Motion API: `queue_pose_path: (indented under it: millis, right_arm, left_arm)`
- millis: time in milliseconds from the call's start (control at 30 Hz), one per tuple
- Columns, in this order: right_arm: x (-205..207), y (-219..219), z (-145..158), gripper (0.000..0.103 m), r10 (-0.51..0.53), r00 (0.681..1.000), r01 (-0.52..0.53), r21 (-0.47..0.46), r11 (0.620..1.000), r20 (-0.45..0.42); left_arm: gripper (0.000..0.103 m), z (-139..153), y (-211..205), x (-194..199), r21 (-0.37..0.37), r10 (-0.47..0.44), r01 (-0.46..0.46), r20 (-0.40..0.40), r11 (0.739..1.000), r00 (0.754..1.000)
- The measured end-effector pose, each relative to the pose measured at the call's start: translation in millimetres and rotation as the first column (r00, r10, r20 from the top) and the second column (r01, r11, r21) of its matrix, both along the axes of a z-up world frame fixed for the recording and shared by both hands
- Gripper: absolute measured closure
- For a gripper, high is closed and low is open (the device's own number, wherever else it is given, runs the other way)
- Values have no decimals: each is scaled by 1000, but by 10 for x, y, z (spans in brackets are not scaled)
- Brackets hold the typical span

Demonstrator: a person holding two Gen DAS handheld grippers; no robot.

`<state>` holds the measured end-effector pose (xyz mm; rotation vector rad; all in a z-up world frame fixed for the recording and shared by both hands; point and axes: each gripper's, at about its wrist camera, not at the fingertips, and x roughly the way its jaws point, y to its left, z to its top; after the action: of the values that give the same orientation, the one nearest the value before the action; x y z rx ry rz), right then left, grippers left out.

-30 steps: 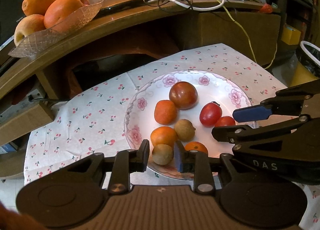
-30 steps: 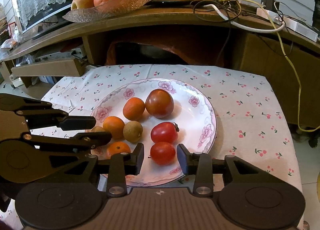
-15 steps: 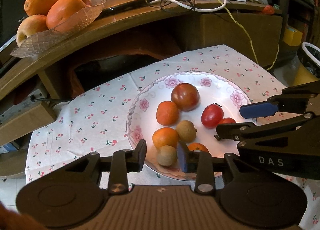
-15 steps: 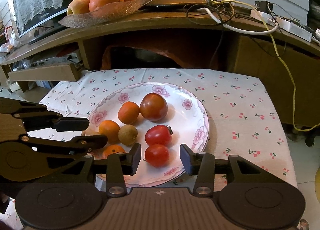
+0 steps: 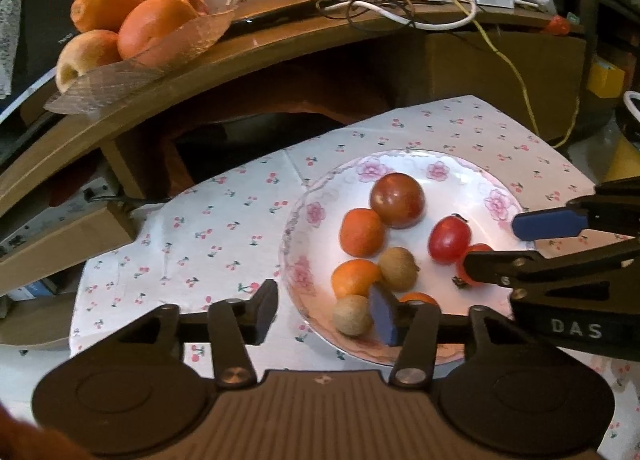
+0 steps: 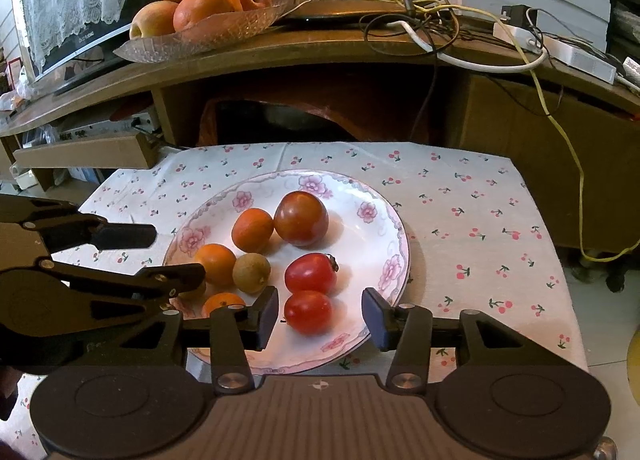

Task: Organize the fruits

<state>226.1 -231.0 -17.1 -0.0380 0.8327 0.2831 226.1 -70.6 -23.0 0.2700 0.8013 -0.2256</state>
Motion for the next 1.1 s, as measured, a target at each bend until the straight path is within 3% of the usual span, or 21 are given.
queue_pose_path:
  millis: [300, 567, 1100]
  right_arm:
    - [-30, -11, 22, 54, -5, 1000, 5, -2, 1000, 7]
    - [-75, 7, 86, 51, -12, 999, 12, -3, 1000, 29]
    - [-374, -98, 278, 49, -62, 996, 61, 8, 998, 69]
  left_arm:
    - [31, 17, 32, -17, 32, 35, -36, 26, 999, 999]
    - [10, 81, -28, -110, 122, 53, -64, 97, 990, 994]
    - [8, 223, 104, -346, 26, 88, -90, 66, 996, 994]
